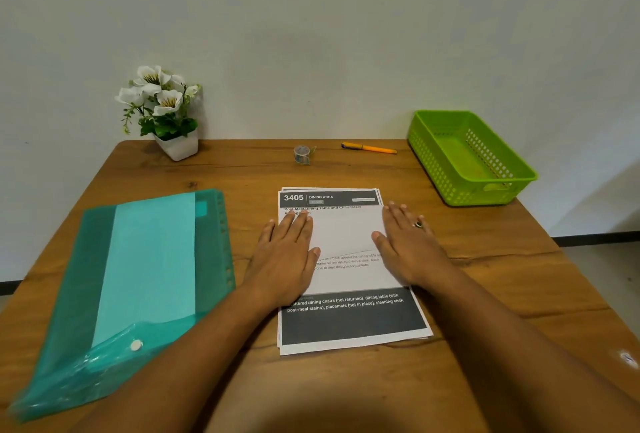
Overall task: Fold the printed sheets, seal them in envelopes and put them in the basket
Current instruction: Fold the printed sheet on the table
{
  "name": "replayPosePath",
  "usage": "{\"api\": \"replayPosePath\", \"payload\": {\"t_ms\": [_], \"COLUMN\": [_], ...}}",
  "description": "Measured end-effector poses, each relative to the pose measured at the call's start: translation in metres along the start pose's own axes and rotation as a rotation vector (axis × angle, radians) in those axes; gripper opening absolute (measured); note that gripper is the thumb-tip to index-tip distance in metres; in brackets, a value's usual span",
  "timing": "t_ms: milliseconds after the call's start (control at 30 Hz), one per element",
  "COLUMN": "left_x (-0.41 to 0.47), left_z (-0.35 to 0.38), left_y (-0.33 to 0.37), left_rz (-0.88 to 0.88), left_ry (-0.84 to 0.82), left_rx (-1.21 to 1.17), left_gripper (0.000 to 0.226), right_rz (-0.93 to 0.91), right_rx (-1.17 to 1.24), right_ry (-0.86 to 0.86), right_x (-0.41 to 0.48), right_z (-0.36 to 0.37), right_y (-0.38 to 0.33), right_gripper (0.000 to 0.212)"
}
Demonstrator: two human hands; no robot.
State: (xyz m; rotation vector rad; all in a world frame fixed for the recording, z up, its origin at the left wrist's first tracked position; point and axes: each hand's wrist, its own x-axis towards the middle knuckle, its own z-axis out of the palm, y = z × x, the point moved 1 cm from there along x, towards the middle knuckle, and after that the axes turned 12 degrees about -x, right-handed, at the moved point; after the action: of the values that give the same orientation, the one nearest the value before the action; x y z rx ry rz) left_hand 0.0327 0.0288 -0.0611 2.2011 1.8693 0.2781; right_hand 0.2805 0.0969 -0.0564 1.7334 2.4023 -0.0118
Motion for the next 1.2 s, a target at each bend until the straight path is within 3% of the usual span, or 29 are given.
{"api": "replayPosePath", "payload": {"t_ms": [100, 267, 367, 667, 867, 1033, 1200], "left_x": [0.000, -0.001, 0.000, 0.000, 0.010, 0.026, 0.022], "left_z": [0.000, 0.000, 0.000, 0.000, -0.002, 0.003, -0.004], "left_y": [0.000, 0.001, 0.001, -0.001, 0.018, 0.044, 0.019], "left_rz": [0.000, -0.002, -0.005, -0.008, -0.110, -0.022, -0.063], "left_ry": [0.005, 0.000, 0.000, -0.022, -0.073, -0.136, -0.146], "left_rx": [-0.002, 0.017, 0.011, 0.011, 0.007, -0.007, 0.021], "left_gripper": [0.066, 0.072, 0.072, 0.068, 0.069, 0.064, 0.068], "right_rz": [0.005, -0.226, -0.259, -0.028, -0.015, -0.001, -0.007], "right_rx": [-0.054, 0.037, 0.058, 0.050, 0.044, 0.033, 0.036], "right_ry": [0.047, 0.115, 0.127, 0.043, 0.055, 0.055, 0.061], "right_x": [0.000, -0.010, -0.010, -0.001, -0.002, 0.000, 0.000], "right_z": [-0.009, -0.013, -0.007, 0.007, 0.007, 0.009, 0.009], "right_y": [-0.021, -0.087, -0.084, -0.002, -0.002, -0.003, -0.002], "right_gripper": [0.071, 0.062, 0.061, 0.068, 0.069, 0.070, 0.069]}}
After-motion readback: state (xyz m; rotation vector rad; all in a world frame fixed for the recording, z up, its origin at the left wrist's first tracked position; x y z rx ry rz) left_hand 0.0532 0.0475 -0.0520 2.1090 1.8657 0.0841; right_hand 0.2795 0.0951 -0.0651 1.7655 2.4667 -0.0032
